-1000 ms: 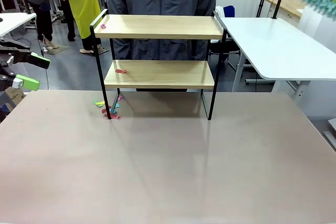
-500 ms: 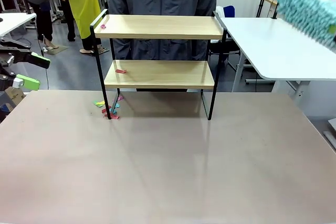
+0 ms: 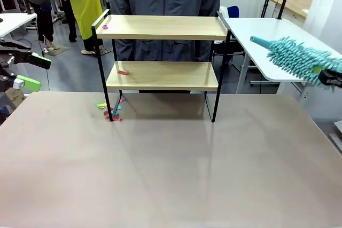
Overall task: Clean the shelf.
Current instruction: Hand the Duster back to the human.
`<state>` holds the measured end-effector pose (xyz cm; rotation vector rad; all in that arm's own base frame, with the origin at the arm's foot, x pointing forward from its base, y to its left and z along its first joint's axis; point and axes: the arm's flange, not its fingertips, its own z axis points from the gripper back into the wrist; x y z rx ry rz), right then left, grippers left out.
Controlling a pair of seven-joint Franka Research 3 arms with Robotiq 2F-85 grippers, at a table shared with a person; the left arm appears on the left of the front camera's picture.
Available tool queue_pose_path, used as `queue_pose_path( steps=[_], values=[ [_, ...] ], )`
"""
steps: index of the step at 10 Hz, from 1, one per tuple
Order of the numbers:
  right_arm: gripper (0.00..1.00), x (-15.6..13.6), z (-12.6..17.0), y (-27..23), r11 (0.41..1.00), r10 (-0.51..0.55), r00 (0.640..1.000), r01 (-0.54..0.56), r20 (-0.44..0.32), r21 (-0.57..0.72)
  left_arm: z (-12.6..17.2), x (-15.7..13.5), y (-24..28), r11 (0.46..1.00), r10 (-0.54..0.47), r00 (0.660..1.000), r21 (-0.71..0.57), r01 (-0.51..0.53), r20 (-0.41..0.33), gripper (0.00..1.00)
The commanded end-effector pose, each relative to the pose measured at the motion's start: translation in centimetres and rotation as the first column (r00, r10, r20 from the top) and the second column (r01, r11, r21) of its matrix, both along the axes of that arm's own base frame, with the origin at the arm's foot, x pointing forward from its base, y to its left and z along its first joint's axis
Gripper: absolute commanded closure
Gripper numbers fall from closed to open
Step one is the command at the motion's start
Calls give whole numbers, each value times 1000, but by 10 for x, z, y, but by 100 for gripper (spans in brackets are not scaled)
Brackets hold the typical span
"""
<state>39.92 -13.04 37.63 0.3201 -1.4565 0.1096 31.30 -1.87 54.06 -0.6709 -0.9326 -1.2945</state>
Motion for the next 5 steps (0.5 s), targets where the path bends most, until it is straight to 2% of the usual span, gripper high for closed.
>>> queue_pose_path(
  steps=[1, 3, 4, 5],
  values=[
    [83, -27, -13, 17, 999, -36, 998, 38, 42, -38, 0, 3, -1, 1000, -15, 1000, -21, 15, 21, 0],
    [83, -24, -11, 16, 995, -74, 994, 79, 79, -55, 0, 3, -1, 1000, -15, 1000, -21, 15, 21, 0],
    [83, 2, -7, 3, 1000, 5, 1000, -6, -8, -4, 0, 3, -1, 1000, -15, 1000, -21, 15, 21, 0],
    [83, 2, -7, 3, 1000, 5, 1000, -6, -8, -4, 0, 3, -1, 1000, -15, 1000, -21, 15, 21, 0]
  ],
)
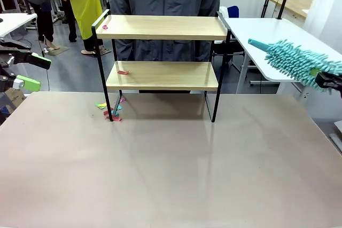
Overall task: Clean the shelf.
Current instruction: Hand the Duster back to the human.
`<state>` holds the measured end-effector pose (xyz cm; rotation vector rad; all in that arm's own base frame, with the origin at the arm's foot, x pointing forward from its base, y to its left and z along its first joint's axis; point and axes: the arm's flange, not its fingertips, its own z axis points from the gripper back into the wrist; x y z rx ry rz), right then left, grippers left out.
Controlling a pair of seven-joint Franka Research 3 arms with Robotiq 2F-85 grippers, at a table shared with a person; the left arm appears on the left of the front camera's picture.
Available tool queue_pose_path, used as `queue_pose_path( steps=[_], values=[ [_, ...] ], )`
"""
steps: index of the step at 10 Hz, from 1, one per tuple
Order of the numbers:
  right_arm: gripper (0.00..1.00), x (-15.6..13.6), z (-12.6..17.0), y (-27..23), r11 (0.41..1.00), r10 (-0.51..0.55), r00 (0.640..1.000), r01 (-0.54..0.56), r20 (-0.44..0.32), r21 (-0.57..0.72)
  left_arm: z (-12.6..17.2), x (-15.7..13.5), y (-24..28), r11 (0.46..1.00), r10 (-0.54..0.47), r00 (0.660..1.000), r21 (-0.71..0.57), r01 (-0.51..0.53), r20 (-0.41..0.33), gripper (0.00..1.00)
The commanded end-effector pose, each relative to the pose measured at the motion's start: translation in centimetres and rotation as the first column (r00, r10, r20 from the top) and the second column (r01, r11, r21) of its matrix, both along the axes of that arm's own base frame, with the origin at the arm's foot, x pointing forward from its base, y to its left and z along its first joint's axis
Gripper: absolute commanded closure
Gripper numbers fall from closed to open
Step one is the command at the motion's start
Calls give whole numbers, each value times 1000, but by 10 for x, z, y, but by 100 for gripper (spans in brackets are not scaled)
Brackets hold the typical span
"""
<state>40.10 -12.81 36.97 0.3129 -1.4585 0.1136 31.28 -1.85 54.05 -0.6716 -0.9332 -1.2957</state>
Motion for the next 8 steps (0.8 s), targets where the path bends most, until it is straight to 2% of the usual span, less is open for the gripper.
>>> queue_pose_path(
  steps=[1, 8],
  values=[
    [83, 0, 0, 0, 1000, 7, 1000, -7, -11, 3, 0, 3, -2, 1000, -14, 1000, -21, 14, 20, 0],
    [83, 0, 0, 0, 1000, 7, 1000, -7, -11, 3, 0, 3, -2, 1000, -14, 1000, -21, 14, 20, 0]
  ],
)
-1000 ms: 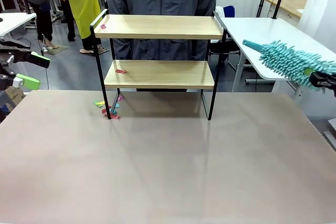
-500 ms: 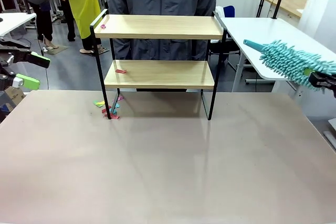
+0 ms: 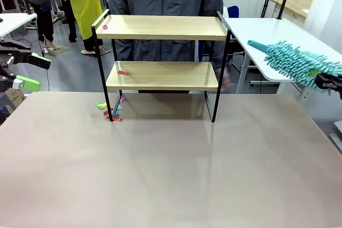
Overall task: Clean the shelf.
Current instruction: Hand the Duster back to the human.
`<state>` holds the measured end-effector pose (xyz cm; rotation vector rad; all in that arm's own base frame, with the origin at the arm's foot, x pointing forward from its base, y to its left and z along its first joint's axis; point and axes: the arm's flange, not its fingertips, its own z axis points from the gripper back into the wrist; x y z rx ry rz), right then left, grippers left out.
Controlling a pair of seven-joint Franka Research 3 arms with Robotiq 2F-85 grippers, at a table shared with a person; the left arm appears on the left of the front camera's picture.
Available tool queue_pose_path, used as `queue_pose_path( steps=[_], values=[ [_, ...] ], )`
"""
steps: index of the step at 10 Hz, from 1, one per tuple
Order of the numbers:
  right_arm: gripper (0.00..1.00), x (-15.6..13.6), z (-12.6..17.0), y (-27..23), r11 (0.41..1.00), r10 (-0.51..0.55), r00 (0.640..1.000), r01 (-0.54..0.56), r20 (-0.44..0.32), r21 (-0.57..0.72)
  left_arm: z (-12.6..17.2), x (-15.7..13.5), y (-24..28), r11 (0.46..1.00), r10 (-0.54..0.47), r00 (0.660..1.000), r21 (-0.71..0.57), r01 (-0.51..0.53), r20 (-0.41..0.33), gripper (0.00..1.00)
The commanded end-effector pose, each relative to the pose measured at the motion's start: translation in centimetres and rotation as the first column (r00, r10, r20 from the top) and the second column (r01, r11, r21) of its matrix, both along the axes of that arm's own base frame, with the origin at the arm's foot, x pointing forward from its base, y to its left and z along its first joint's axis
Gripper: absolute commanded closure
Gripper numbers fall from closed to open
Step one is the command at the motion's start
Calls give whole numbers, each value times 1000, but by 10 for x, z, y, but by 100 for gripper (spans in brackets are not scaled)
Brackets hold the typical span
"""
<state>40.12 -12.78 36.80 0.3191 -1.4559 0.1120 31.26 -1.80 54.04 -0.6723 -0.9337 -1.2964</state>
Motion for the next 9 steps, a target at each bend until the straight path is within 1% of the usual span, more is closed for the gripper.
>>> queue_pose_path(
  steps=[1, 9],
  values=[
    [83, 0, 1, 0, 1000, 4, 1000, -4, -8, -2, 0, 3, -2, 1000, -13, 1000, -20, 13, 20, 0],
    [83, 0, 1, 0, 1000, 4, 1000, -4, -8, -2, 0, 3, -2, 1000, -13, 1000, -20, 13, 20, 0]
  ],
)
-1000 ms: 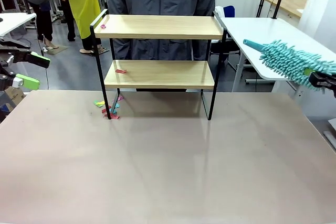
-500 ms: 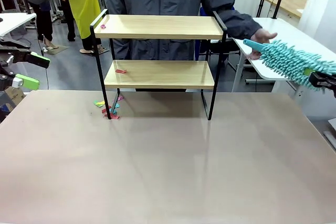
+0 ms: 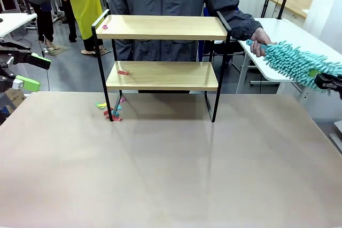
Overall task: Clean the shelf.
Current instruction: Hand the Duster back to the human.
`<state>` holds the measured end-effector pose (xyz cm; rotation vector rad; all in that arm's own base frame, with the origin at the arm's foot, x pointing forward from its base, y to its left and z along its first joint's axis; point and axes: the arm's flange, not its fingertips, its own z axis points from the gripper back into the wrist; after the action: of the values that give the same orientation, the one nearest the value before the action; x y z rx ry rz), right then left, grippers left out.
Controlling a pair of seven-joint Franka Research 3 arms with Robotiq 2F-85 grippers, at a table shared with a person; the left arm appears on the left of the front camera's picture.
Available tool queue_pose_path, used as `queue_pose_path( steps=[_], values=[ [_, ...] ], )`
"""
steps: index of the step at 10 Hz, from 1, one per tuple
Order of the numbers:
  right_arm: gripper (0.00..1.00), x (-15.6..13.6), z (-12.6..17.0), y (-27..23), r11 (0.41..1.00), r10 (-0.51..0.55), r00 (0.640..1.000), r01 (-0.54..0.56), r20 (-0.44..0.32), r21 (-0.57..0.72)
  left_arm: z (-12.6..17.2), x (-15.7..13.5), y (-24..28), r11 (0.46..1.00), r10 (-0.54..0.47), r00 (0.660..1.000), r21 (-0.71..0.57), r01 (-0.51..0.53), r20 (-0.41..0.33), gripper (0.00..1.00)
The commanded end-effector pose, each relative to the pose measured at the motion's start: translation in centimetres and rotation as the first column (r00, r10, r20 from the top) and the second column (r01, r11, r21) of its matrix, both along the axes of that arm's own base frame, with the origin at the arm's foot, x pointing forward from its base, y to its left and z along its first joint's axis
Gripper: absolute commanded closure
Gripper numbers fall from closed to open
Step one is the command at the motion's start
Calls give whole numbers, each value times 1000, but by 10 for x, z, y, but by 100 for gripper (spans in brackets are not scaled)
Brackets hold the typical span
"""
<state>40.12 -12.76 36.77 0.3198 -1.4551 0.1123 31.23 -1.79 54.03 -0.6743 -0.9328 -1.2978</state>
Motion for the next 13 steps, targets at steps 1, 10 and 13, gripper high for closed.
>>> queue_pose_path(
  steps=[1, 10, 13],
  values=[
    [27, 0, 0, 0, 1000, 0, 1000, 0, 0, 0, 0, 3, -2, 1000, -11, 1000, -20, 11, 21, 0],
    [0, -33, 170, -83, 903, -29, 993, -24, 115, 430, 0, 3, -2, 1000, -11, 1000, -20, 11, 21, 0],
    [0, -41, 192, -124, 819, -110, 980, -5, 165, 574, 0, 3, -2, 1000, -11, 1000, -20, 11, 21, 0]
  ],
)
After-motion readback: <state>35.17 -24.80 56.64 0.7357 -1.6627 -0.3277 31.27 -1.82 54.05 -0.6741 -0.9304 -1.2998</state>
